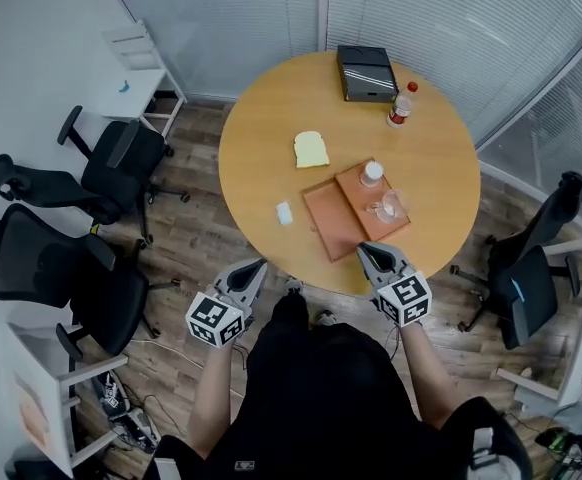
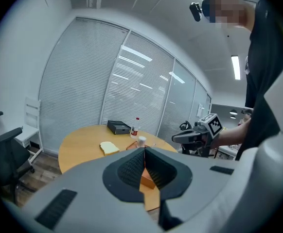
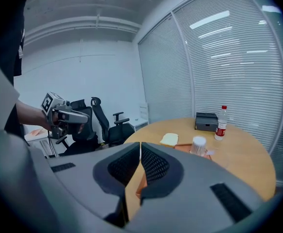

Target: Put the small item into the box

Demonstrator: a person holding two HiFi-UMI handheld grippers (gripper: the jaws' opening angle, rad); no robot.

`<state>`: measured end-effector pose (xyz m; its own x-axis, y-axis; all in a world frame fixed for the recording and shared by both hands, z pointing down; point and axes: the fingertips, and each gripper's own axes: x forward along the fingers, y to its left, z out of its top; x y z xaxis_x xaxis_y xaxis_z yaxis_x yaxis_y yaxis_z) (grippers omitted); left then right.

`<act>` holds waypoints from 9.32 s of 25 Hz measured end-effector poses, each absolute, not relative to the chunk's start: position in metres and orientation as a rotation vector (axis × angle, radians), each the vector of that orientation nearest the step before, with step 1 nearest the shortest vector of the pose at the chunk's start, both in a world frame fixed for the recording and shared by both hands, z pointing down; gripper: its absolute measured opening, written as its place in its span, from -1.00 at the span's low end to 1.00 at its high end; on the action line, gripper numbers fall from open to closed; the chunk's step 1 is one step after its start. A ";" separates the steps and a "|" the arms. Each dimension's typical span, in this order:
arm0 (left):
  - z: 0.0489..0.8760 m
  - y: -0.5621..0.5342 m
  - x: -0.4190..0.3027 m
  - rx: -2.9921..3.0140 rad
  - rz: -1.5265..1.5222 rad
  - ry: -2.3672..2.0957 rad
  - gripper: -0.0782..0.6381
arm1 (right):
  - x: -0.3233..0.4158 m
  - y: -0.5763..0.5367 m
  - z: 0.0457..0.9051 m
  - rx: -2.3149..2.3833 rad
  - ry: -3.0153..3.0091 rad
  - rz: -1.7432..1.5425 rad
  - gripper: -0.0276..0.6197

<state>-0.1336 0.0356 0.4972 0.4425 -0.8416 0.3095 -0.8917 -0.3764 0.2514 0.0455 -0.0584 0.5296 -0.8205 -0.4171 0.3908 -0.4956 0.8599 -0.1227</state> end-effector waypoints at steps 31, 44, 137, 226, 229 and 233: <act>0.600 -0.097 -0.183 2.506 0.457 -0.953 -0.76 | -0.041 -0.112 0.568 0.917 -2.533 0.436 -0.89; 0.654 -0.113 -0.181 2.530 0.642 -0.913 -0.76 | -0.045 -0.117 0.582 0.875 -2.510 0.452 -0.89; 0.685 -0.115 -0.065 2.336 0.866 -1.046 -0.04 | 0.032 -0.120 0.612 0.441 -2.496 0.428 -0.89; 0.634 -0.121 -0.045 2.242 0.367 -1.263 -0.76 | 0.055 -0.125 0.633 0.354 -2.481 0.507 -0.90; 0.633 -0.117 -0.044 2.248 0.342 -1.241 -0.76 | 0.053 -0.127 0.632 0.352 -2.482 0.484 -0.90; 0.633 -0.113 -0.043 2.270 0.355 -1.219 -0.76 | 0.050 -0.128 0.631 0.368 -2.486 0.481 -0.90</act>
<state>-0.0431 -0.1129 0.6326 0.5573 -0.6897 0.4624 -0.8301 -0.4490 0.3307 0.0499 -0.1280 0.6308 -0.7971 -0.1528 0.5842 -0.3598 0.8972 -0.2562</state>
